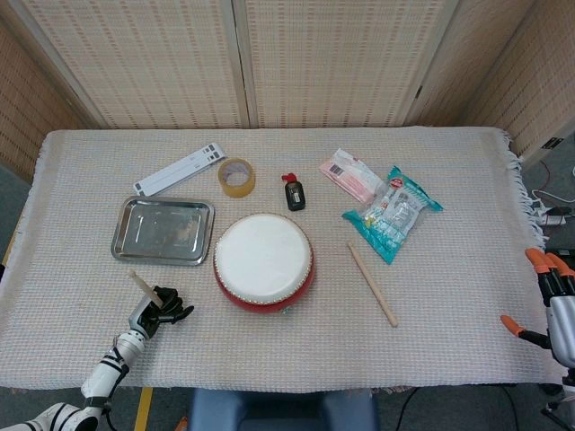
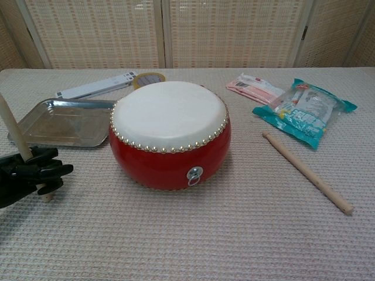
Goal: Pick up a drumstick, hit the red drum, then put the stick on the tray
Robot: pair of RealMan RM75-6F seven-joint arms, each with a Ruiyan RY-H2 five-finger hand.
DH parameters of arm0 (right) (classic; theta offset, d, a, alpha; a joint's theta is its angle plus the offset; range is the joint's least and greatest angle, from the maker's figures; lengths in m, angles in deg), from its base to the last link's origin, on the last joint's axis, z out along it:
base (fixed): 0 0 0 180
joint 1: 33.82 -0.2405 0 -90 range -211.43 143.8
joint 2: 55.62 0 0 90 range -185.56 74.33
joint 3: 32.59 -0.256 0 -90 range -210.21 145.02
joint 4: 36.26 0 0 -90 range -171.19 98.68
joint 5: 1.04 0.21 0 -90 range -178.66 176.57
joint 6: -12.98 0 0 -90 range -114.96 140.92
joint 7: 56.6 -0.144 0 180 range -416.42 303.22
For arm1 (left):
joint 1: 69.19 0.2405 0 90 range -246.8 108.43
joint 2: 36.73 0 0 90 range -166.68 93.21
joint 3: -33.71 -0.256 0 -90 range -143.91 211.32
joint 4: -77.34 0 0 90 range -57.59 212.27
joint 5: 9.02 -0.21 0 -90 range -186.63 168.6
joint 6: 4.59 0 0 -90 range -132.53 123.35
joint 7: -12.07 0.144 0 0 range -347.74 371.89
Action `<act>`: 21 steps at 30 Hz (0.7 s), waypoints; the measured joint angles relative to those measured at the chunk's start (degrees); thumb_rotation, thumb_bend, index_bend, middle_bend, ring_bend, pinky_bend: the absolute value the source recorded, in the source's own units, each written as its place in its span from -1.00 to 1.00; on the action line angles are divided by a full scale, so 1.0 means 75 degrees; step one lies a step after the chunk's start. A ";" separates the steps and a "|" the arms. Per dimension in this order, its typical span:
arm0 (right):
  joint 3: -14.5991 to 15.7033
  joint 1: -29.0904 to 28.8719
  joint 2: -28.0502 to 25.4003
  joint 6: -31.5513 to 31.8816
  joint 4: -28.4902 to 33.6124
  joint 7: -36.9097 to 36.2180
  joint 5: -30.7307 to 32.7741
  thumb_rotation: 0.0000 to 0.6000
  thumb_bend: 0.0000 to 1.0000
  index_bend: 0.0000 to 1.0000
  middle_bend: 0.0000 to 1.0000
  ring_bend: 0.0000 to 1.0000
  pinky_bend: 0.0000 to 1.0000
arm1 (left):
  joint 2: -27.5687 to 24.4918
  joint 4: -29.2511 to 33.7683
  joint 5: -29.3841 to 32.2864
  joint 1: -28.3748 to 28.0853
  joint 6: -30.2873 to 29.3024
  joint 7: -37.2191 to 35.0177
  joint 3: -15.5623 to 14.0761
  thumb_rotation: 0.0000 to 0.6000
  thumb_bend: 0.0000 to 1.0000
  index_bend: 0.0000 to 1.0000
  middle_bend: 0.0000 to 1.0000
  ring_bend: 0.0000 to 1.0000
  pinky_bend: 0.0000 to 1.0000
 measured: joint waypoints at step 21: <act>-0.0007 -0.0001 0.0033 0.0095 -0.0021 -0.0020 -0.0113 1.00 -0.82 -0.91 -0.82 -0.91 -0.59 | -0.0035 0.0034 -0.0053 -0.0017 -0.0035 0.0896 -0.0056 1.00 0.57 1.00 1.00 1.00 1.00</act>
